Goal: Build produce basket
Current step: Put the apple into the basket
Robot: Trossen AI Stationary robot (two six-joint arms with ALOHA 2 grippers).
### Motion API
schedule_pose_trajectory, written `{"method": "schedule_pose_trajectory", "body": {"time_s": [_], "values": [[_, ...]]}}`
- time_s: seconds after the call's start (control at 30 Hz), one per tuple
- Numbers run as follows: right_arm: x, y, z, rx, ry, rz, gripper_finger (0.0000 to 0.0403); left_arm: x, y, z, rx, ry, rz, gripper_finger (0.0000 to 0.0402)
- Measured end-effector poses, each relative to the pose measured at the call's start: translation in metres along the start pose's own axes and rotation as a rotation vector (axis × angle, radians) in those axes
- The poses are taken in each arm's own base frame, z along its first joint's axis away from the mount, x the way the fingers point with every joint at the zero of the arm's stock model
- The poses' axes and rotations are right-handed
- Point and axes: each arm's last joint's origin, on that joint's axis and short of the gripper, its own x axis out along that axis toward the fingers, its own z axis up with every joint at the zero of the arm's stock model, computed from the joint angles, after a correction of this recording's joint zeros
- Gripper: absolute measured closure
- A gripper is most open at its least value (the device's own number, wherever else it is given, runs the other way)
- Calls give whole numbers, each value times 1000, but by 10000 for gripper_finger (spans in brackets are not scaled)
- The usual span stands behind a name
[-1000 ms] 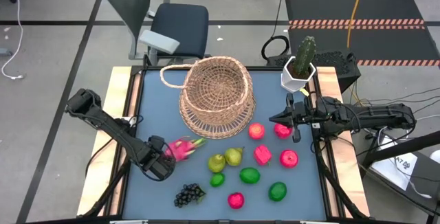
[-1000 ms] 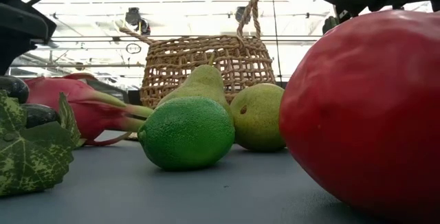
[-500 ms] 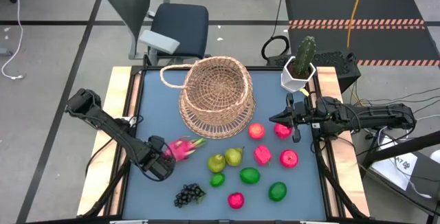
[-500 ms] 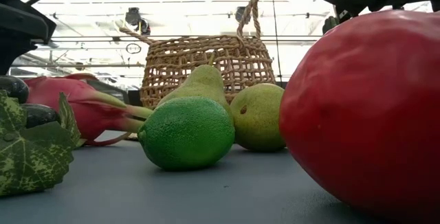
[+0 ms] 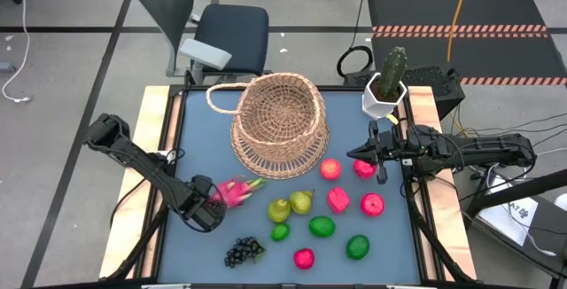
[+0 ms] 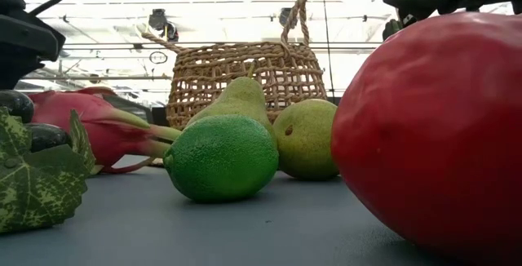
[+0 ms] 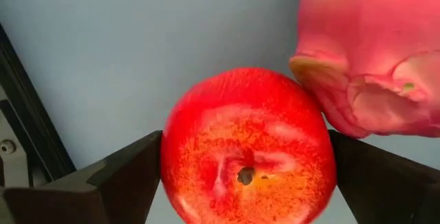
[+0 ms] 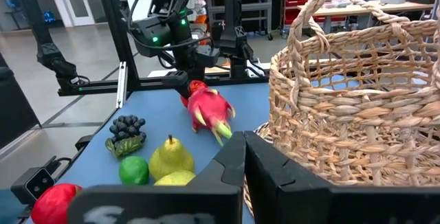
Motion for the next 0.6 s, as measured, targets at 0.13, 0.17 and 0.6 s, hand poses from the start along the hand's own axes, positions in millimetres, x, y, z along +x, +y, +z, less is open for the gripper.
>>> {"method": "schedule_pose_trajectory", "body": {"time_s": [0.13, 0.17, 0.6], "values": [[0, 0, 0, 0, 0, 0, 403, 0, 0, 0, 14, 5, 0, 57], [0, 0, 0, 0, 0, 0, 403, 0, 0, 0, 14, 5, 0, 62], [0, 0, 0, -4, 1, -1, 403, -15, -6, -2, 102, 33, -57, 59]]}}
